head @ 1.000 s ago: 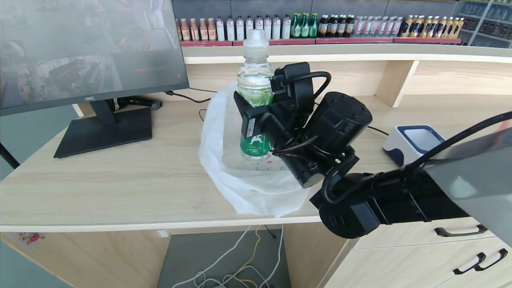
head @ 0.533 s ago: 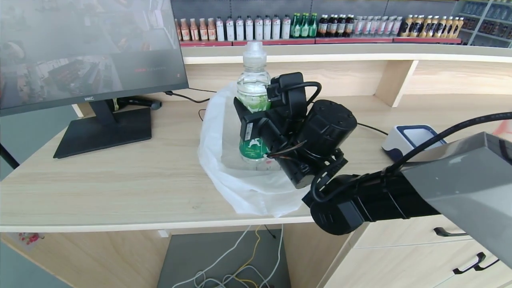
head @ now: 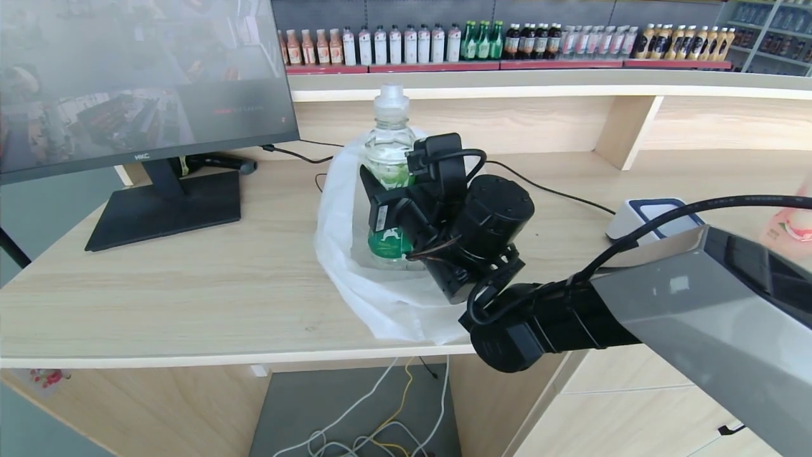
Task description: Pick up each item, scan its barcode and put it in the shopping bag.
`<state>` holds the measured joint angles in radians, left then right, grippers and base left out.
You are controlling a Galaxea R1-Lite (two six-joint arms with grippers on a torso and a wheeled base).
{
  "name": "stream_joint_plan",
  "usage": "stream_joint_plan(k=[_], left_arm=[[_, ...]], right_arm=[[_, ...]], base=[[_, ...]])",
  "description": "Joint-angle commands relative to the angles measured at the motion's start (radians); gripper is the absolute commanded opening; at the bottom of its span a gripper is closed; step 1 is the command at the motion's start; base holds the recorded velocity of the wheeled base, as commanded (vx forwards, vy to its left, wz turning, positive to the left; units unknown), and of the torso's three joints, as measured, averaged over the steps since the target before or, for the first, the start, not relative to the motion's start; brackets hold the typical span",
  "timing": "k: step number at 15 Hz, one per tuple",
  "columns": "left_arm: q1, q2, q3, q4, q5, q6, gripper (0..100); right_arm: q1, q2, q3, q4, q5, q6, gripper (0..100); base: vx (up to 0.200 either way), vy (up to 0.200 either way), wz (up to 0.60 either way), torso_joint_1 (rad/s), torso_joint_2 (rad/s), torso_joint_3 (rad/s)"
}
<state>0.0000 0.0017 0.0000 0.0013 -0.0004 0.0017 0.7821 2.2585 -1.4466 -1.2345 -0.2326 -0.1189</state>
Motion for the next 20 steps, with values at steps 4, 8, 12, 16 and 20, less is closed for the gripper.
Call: stream_joint_plan(k=[4,8,12,16,20], left_arm=[[0.0,0.0,0.0,0.0,0.0,0.0,100],[0.0,0.0,0.0,0.0,0.0,0.0,100],[0.0,0.0,0.0,0.0,0.0,0.0,100],[0.0,0.0,0.0,0.0,0.0,0.0,100],[0.0,0.0,0.0,0.0,0.0,0.0,100]], right_arm=[[0.0,0.023,0.006,0.006,0.001,0.002,0],[0.002,0.024,0.005,0.007,-0.001,0.002,0],[0.002,0.024,0.006,0.007,-0.001,0.001,0],[0.002,0.021,0.011,0.012,-0.005,0.001,0],[0.008,0.016,0.011,0.01,-0.007,0.002,100]], base=[[0.0,0.0,0.0,0.0,0.0,0.0],[0.0,0.0,0.0,0.0,0.0,0.0],[0.0,0.0,0.0,0.0,0.0,0.0],[0.0,0.0,0.0,0.0,0.0,0.0],[0.0,0.0,0.0,0.0,0.0,0.0]])
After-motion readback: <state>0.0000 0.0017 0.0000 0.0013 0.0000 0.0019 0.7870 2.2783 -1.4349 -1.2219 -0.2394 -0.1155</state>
